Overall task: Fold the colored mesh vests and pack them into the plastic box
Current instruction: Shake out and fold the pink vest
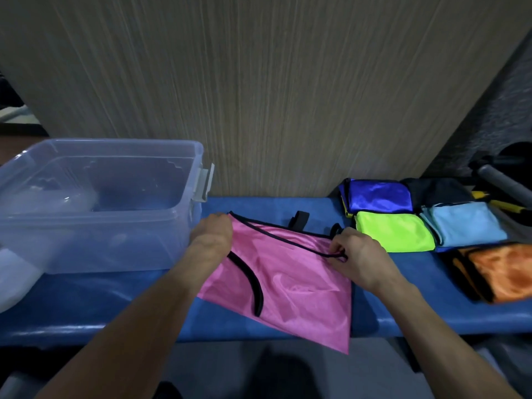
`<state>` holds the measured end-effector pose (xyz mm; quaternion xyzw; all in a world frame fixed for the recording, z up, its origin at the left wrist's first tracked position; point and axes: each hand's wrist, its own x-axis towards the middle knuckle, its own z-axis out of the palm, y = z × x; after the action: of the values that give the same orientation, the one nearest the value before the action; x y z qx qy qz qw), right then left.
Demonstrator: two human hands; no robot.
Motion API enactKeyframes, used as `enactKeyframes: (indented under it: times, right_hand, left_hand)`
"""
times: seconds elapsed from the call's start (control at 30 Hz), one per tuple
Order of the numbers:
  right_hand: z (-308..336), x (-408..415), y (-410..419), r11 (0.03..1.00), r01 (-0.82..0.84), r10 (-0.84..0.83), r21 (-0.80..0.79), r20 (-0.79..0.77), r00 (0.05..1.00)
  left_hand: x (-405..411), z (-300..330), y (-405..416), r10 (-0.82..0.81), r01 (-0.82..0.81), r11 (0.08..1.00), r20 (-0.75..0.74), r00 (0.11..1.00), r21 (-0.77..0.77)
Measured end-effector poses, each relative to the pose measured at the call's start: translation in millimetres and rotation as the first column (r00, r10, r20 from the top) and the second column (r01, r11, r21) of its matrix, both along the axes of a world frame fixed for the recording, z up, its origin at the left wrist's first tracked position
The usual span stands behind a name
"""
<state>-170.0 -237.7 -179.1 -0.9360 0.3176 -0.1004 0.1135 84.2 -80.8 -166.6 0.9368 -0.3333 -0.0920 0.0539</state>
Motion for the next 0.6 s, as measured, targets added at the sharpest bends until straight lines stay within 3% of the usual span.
enactKeyframes:
  times: [0.1,0.17,0.23,0.27,0.33,0.4,0.47,0.6]
  right_hand:
    - [-3.4,1.6,-5.0,1.000,-0.025,0.025,-0.002,-0.009,1.000]
    - [-5.2,2.2,-8.5,0.999,-0.045,0.045,-0.004,-0.012,0.999]
    - [-4.0,2.4,-11.9,0.997,-0.065,0.065,0.032,-0.007,0.998]
    - [-2.6,1.9,-13.8,0.995,-0.077,0.077,0.070,-0.001,0.997]
    - [0.5,-0.1,-16.9,0.985,-0.101,0.101,0.140,0.007,0.995]
    - [4.8,-3.9,-20.1,0.969,-0.123,0.120,0.212,0.024,0.992]
    - [10.2,-10.4,-25.0,0.955,-0.123,0.118,0.271,0.038,0.992]
    - [15.4,-19.1,-30.9,0.959,-0.097,0.105,0.266,-0.017,0.994]
  left_hand:
    - [-4.1,-2.0,-2.2,-0.037,0.028,0.992,0.073,0.997,0.125]
    - [-18.3,3.1,-3.7,-0.124,0.082,0.982,0.258,0.958,0.171]
    - [-43.4,5.2,-4.7,-0.304,0.319,0.948,0.371,0.878,0.022]
    - [-59.4,4.3,-3.6,-0.443,0.502,0.858,0.341,0.829,-0.105]
    - [-89.9,2.5,2.9,-0.758,0.765,0.577,0.164,0.632,-0.285]
    - [-108.1,-5.9,5.8,-0.894,0.886,0.415,0.087,0.440,-0.207]
    - [-112.8,-17.8,6.1,-0.908,0.905,0.408,0.050,0.416,-0.118]
    - [-110.6,-22.2,10.9,-0.923,0.922,0.376,0.050,0.381,-0.089]
